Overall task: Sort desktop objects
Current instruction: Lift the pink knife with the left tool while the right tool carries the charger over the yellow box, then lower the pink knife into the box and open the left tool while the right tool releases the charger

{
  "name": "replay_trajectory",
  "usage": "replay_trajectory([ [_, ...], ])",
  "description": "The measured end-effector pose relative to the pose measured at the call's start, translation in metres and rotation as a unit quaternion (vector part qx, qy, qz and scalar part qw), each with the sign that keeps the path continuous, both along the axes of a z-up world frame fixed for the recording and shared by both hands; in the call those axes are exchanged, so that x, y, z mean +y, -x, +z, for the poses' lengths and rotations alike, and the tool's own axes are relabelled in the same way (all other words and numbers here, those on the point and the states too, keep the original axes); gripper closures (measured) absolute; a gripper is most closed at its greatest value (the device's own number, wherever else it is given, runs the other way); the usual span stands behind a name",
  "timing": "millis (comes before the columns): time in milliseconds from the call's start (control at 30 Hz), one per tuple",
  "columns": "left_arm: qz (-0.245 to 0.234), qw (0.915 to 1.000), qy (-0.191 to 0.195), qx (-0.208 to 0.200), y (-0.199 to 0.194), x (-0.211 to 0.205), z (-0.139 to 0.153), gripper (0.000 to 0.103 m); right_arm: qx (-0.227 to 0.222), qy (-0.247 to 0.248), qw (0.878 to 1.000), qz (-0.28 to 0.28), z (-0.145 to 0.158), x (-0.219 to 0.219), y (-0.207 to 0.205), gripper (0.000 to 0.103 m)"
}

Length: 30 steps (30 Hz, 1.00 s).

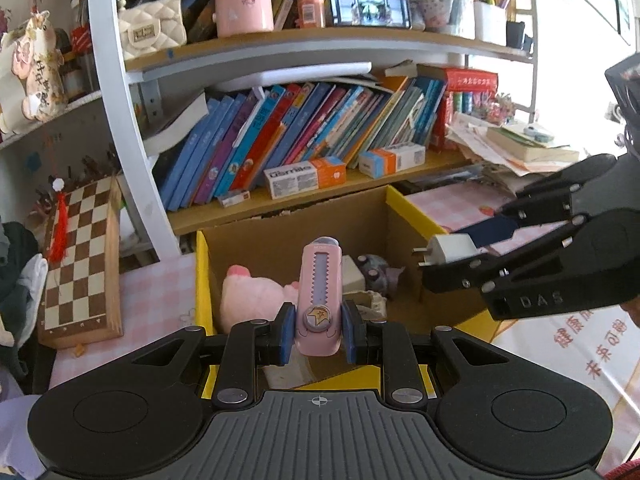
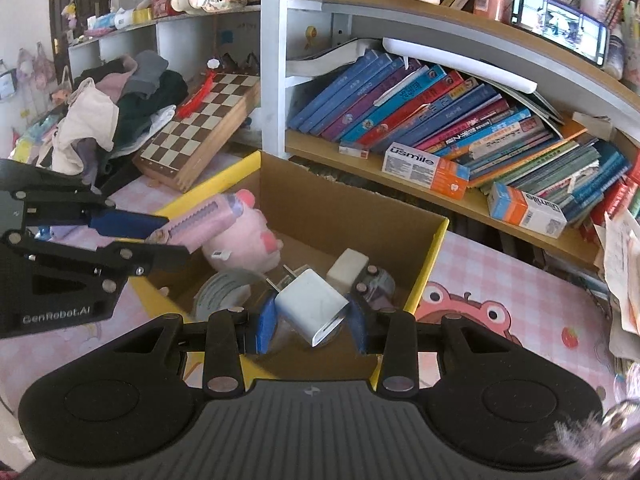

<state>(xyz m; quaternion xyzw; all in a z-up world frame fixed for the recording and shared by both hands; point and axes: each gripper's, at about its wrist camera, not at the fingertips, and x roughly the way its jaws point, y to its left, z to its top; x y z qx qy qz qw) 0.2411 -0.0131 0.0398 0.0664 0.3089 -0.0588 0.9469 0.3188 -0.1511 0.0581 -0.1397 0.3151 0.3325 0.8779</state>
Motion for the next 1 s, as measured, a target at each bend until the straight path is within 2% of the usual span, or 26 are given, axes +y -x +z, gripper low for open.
replay_trajectory([
  [200,0.013,0.9996,-0.004,0.025,-0.021,-0.001,-0.012,0.080,0.003,0.010,1.000,0.010,-0.010,0.015,-0.033,0.067],
  [467,0.013,0.9977,-0.017,0.065,-0.048,-0.008,-0.034,0.080,0.016,0.055,0.997,0.042,-0.031,0.050,-0.084,0.067],
  [833,0.014,0.9950,-0.017,0.097,-0.070,-0.007,-0.051,0.080,0.035,0.111,0.990,0.082,-0.056,0.084,-0.116,0.067],
  [1000,0.016,0.9948,-0.016,0.099,-0.075,-0.006,-0.052,0.080,0.041,0.135,0.986,0.094,-0.062,0.095,-0.123,0.067],
])
